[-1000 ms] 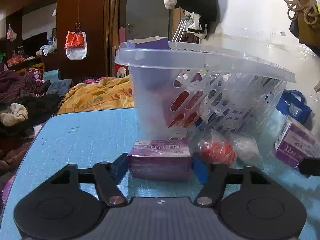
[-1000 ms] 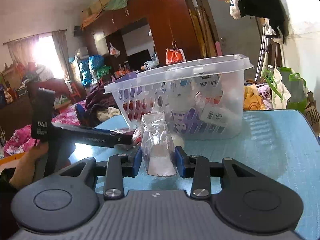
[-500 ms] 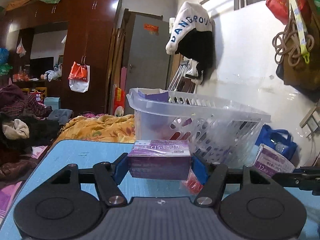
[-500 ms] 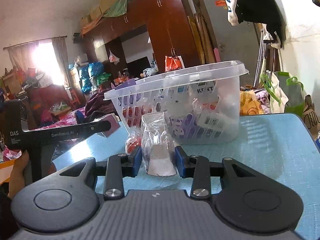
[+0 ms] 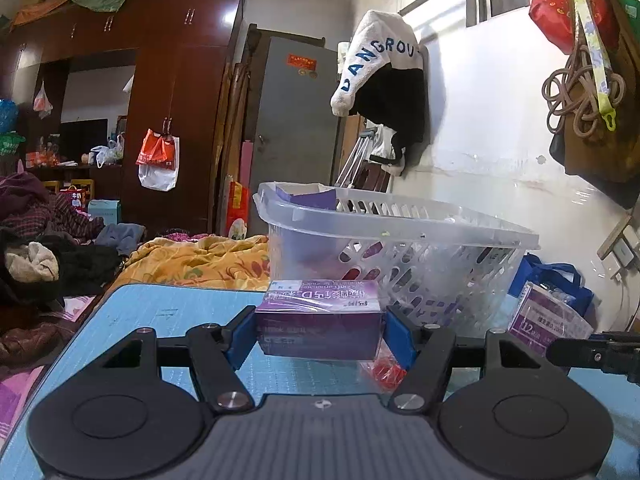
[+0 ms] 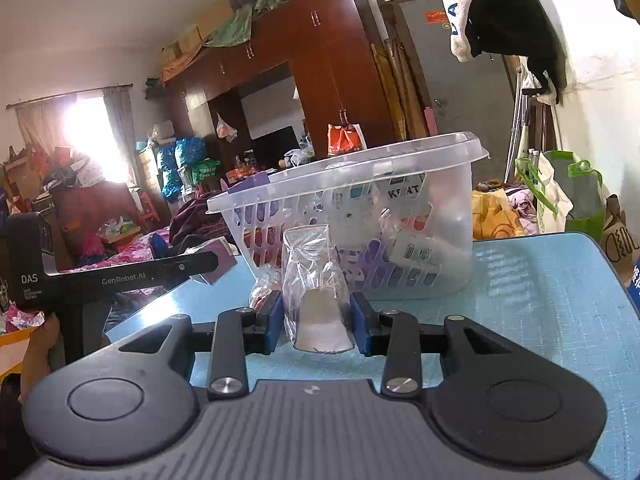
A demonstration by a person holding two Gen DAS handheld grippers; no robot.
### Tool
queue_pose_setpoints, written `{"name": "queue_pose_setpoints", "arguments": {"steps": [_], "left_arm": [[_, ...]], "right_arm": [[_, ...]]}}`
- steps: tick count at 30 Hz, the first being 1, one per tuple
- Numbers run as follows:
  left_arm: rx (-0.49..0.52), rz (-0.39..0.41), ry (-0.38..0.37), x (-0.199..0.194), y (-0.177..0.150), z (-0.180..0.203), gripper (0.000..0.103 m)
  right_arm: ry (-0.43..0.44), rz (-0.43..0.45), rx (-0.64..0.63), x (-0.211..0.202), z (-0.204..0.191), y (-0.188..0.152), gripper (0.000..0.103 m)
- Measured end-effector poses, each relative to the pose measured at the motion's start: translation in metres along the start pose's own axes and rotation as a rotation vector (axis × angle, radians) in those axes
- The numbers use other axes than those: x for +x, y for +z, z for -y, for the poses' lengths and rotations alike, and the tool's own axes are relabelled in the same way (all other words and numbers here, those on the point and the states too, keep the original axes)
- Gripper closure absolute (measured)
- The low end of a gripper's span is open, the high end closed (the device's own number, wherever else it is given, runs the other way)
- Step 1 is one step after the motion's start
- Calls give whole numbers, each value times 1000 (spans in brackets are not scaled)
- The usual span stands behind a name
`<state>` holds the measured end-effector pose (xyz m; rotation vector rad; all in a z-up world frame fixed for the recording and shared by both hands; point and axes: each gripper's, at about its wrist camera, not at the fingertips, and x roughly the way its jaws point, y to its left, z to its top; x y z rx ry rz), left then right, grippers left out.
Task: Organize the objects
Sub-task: 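Lift both held items over the basket and open both tools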
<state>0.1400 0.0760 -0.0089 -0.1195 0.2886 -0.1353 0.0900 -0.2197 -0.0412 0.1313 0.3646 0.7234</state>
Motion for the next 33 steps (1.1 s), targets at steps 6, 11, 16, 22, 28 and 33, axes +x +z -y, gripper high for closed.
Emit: {"name": "queue_pose_setpoints", "arguments": {"steps": [6, 11, 16, 22, 28, 33], "left_arm": [[0, 13, -2, -3, 0, -1, 33], [6, 29, -6, -5, 0, 0, 33], [9, 106, -63, -22, 2, 1, 33], [-23, 159, -135, -42, 12, 7, 33], [-31, 194, -155, -51, 51, 16, 33], [-20, 166, -155, -26, 94, 28, 33]], "right_arm": [[-1, -2, -7, 0, -1, 0, 64], [-3, 0, -6, 1, -1, 0, 63], [-11, 1, -18, 1, -2, 4, 64], [-6, 41, -29, -18, -3, 25, 64], [-53, 84, -113, -27, -16, 78, 64], [-114, 83, -149, -1, -22, 125, 64]]}}
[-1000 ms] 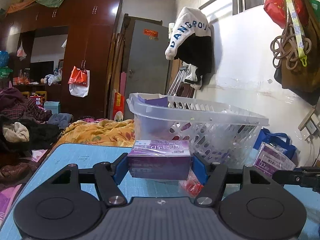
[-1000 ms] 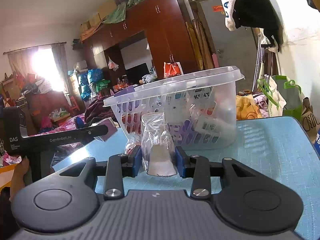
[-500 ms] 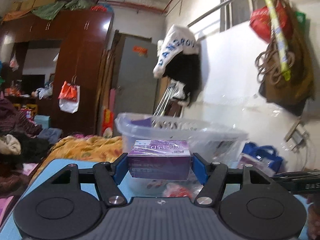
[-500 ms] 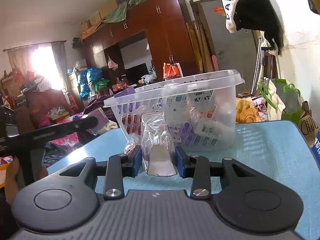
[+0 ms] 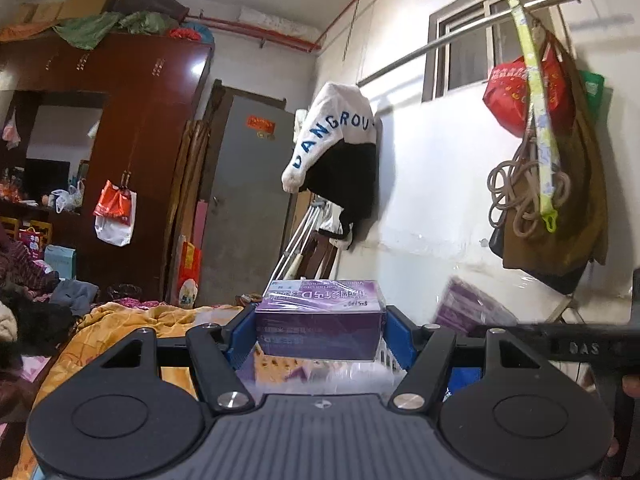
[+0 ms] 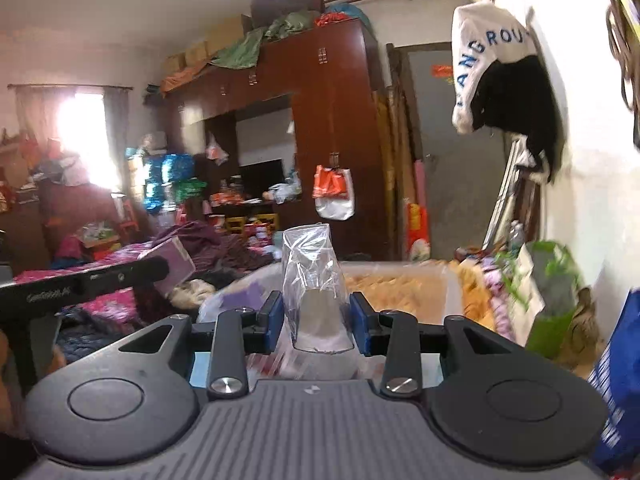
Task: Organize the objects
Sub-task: 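Lift both held items over the basket and open both tools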
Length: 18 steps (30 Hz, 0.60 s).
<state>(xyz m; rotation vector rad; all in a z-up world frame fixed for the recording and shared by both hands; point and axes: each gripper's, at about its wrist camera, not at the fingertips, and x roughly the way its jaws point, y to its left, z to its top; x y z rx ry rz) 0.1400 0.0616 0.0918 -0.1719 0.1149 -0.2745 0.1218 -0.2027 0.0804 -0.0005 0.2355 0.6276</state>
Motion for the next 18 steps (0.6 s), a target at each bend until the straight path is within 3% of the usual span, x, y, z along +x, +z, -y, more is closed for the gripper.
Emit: {"name": "queue_pose_setpoints", "arguments": {"steps": [4, 8, 10, 11, 13, 14, 15, 18], "left_arm": [[16, -83, 47, 56, 18, 2, 33], [-44, -223, 35, 103, 16, -9, 33], [-34, -263, 47, 117, 11, -8, 26], [-33, -281, 56, 122, 9, -8, 18], [-35, -301, 76, 127, 5, -10, 14], [-33, -296, 78, 123, 4, -9, 14], [-24, -282, 75, 116, 3, -8, 14], [-3, -222, 66, 80, 2, -2, 13]], "right_arm": [[-73, -69, -46, 51, -1, 28, 64], [-173, -209, -115, 96, 2, 15, 64], [-173, -219, -121, 107, 4, 5, 63], [-164, -219, -120, 106, 4, 1, 62], [-168, -203, -127, 102, 4, -2, 28], [-182, -181, -136, 95, 3, -2, 19], [-194, -159, -139, 87, 2, -3, 13], [-152, -102, -88, 58, 4, -2, 8]]}}
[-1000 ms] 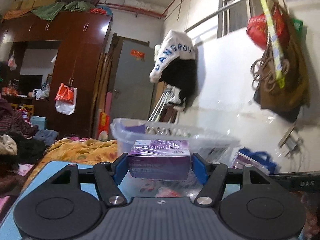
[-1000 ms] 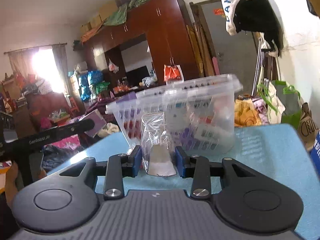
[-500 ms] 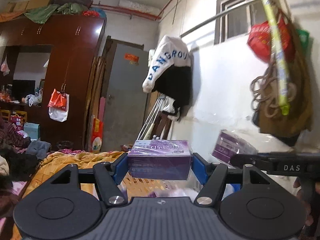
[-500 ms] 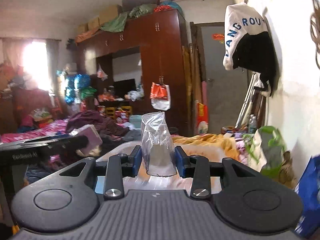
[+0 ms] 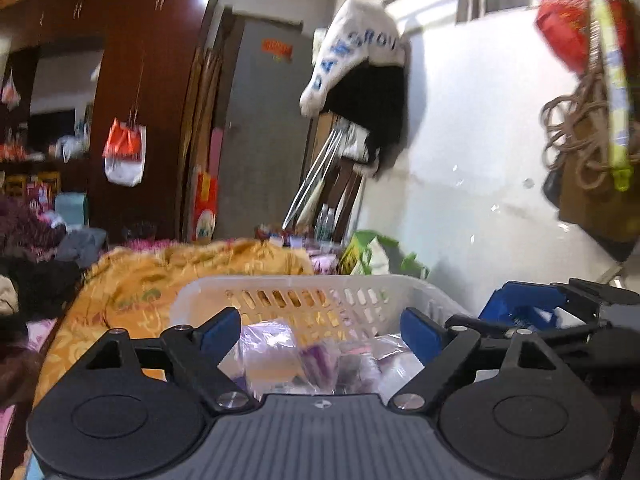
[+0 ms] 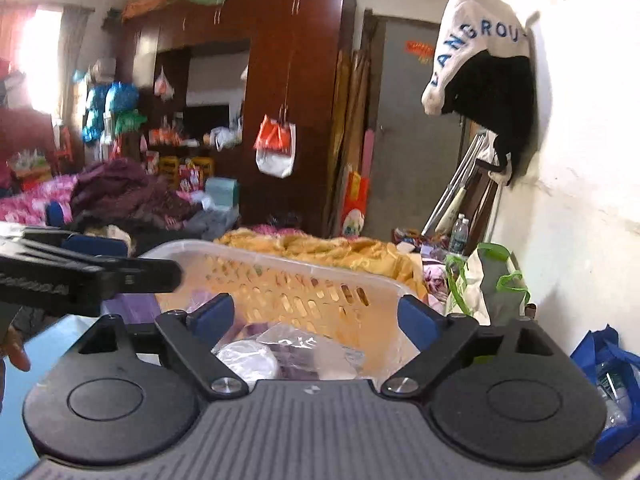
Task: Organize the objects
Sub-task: 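Lift both held items over the basket and open both tools, then grasp the red-filled clear bag with left tool while right tool grasps the white-filled clear bag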
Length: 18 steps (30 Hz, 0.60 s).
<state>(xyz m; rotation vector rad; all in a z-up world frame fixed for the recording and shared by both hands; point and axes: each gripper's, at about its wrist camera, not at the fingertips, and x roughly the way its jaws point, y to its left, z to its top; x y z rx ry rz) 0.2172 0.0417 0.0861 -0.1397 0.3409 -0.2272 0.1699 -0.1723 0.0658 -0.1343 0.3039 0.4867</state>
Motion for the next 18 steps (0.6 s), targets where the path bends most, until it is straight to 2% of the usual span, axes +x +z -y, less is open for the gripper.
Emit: {"name": "queue_pose_setpoints", "arguments": {"steps": [1, 4, 6, 9, 13, 18], "left_arm": [[8, 14, -9, -18, -9, 1, 13], [51, 36, -21, -55, -40, 8, 6], [75, 9, 0, -62, -64, 10, 5], [52, -68, 9, -41, -81, 5, 6], [36, -166, 14, -5, -94, 1, 8], [48, -192, 13, 4, -109, 7, 9]], "right_arm": [[36, 27, 28, -16, 3, -8, 0], [75, 35, 69, -45, 8, -27, 0], [99, 32, 91, -53, 11, -43, 0], [125, -4, 133, -43, 15, -59, 0], [103, -61, 158, -28, 21, -74, 0], [129, -86, 223, -23, 30, -84, 0]]}}
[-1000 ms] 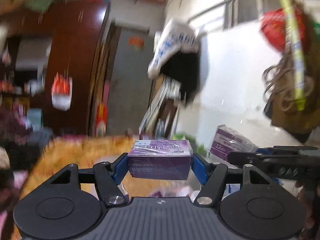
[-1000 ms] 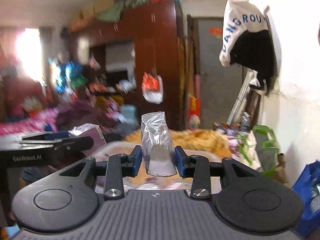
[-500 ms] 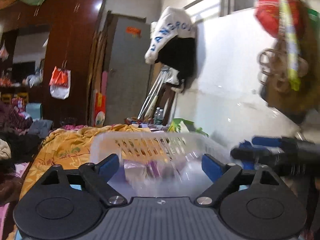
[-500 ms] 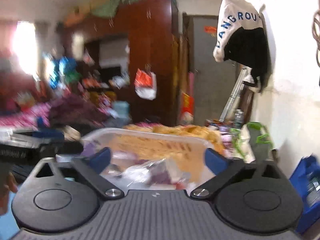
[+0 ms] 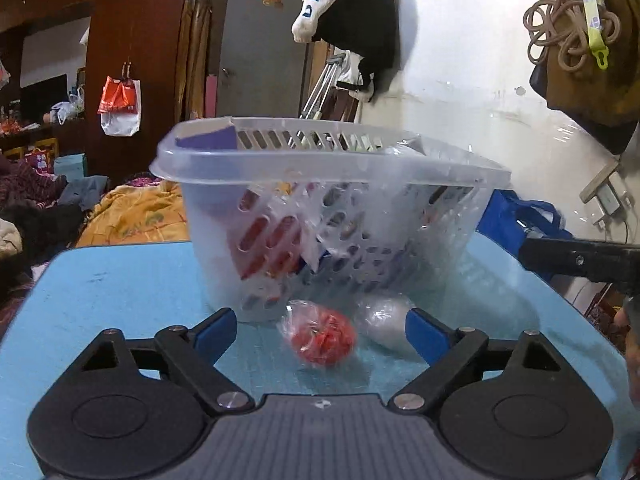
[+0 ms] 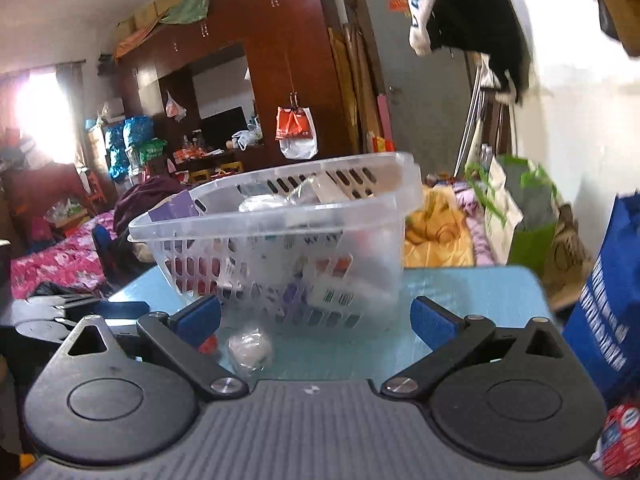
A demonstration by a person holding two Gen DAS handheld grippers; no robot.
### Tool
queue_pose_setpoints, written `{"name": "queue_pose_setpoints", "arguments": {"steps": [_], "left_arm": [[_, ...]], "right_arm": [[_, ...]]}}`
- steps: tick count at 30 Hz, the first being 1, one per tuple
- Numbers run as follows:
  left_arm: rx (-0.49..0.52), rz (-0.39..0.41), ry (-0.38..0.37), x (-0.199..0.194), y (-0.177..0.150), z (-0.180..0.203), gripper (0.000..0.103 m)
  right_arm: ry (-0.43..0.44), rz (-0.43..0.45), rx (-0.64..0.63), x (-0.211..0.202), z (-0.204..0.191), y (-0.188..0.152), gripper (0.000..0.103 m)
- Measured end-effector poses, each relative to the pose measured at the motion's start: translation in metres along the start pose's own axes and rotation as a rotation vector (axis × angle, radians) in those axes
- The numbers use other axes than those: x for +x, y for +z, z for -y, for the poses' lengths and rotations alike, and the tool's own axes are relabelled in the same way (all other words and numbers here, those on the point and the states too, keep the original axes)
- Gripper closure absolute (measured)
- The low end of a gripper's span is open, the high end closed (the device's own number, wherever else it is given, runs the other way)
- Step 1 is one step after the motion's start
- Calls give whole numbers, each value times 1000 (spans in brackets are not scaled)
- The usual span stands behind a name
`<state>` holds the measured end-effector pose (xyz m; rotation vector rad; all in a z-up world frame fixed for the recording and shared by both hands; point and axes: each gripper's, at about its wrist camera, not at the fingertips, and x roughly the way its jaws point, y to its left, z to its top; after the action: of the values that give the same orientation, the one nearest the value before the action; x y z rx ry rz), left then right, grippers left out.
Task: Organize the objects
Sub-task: 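Grasp the red-filled clear bag with left tool while right tool grasps the white-filled clear bag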
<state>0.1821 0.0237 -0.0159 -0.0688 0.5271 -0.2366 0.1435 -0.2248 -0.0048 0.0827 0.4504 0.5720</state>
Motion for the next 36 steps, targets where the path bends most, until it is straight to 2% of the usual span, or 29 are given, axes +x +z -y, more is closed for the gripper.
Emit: {"name": "queue_pose_setpoints", "arguments": {"steps": [10, 15, 19, 20, 22, 23, 30, 32, 34, 36], "left_arm": [[-9, -26, 7, 13, -3, 4, 9], [-70, -55, 5, 17, -6, -10, 13], [-51, -55, 17, 20, -3, -6, 16], [-49, -59, 14, 22, -3, -5, 18], [-54, -79, 2, 27, -2, -6, 36], [-57, -91, -5, 28, -3, -7, 51], [-39, -27, 33, 5, -8, -18, 51], [-60, -14, 47, 0, -9, -26, 51], [-84, 1, 53, -5, -9, -34, 51], [-104, 9, 48, -6, -8, -38, 51]], "right_arm": [[14, -31, -6, 3, -9, -18, 0], [23, -22, -6, -1, -11, -19, 0], [23, -26, -6, 0, -13, -19, 0], [25, -26, -6, 1, -14, -20, 0], [30, -29, -10, 2, -16, -20, 0], [32, -33, -13, 3, -17, -21, 0], [31, -109, -69, 31, -36, -24, 0], [28, -143, -87, 42, -42, -25, 4], [17, -175, -119, 54, -49, -25, 12], [2, -196, -149, 61, -55, -27, 14]]}}
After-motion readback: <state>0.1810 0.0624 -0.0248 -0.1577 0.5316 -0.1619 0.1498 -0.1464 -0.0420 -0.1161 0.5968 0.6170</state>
